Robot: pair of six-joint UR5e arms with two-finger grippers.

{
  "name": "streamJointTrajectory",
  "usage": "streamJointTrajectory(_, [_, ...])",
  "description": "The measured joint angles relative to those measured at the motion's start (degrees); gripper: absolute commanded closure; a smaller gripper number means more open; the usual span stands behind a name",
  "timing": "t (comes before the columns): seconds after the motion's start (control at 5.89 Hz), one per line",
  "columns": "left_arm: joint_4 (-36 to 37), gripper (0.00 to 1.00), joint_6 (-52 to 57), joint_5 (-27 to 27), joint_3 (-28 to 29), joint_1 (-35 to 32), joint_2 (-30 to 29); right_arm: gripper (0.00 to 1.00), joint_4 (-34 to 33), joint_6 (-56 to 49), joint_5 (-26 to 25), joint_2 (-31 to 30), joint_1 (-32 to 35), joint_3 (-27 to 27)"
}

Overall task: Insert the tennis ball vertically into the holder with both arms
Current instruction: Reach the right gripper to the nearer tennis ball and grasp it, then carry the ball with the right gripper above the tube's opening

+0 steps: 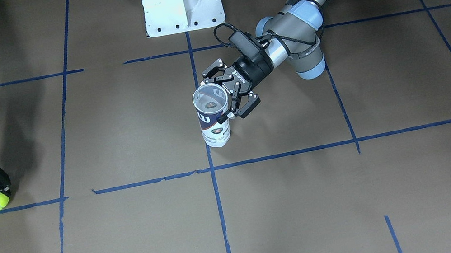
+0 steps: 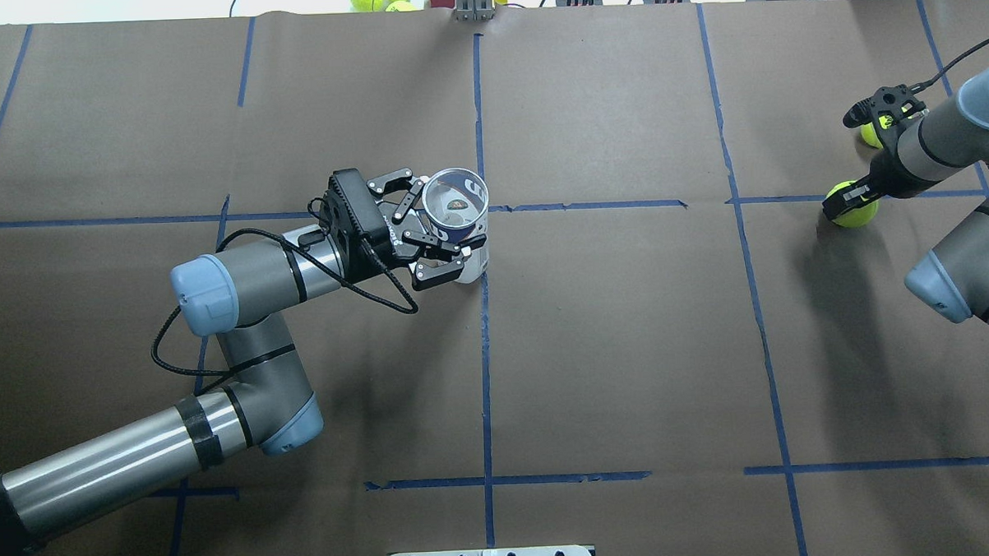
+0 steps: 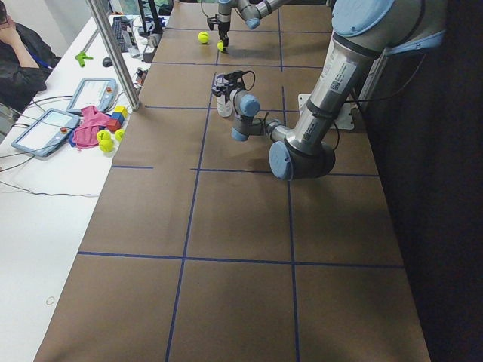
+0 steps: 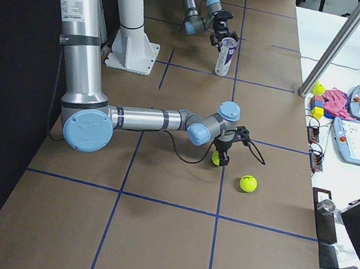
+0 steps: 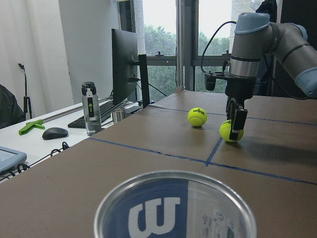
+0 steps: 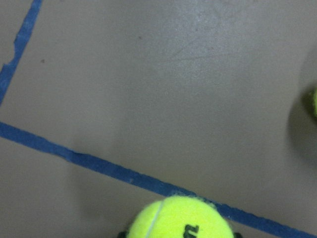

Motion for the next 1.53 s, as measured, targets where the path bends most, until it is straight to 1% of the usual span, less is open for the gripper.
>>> streamJointTrajectory(0.34, [0.0,0.11,0.0,0.0,0.0,0.0,0.06,0.69,-0.78,1.12,0.55,0.13,-0.18,3.35])
streamJointTrajectory(0.51, [0.0,0.11,0.0,0.0,0.0,0.04,0.07,0.69,-1.12,4.14,0.99,0.84,-0.65,5.25])
streamJointTrajectory(0.68, [0.0,0.11,0.0,0.0,0.0,0.1,0.07,0.69,-1.4,9.78,1.34,2.82,-2.06,6.73])
streamJointTrajectory(0.85, [0.0,0.11,0.0,0.0,0.0,0.22,0.07,0.69,-3.7,16.16,1.4,6.06,-4.35,8.25])
streamJointTrajectory(1.02, [0.03,0.11,0.0,0.0,0.0,0.31,0.07,0.68,-9.44,21.32,1.24,9.6,-6.62,11.39])
streamJointTrajectory(1.36, [0.06,0.11,0.0,0.0,0.0,0.35,0.07,0.69,-24.01,29.11,0.77,16.41,-10.24,19.9])
streamJointTrajectory(1.53, [0.02,0.11,0.03,0.0,0.0,0.35,0.1,0.69,-28.77,33.59,0.19,20.75,-12.02,21.9])
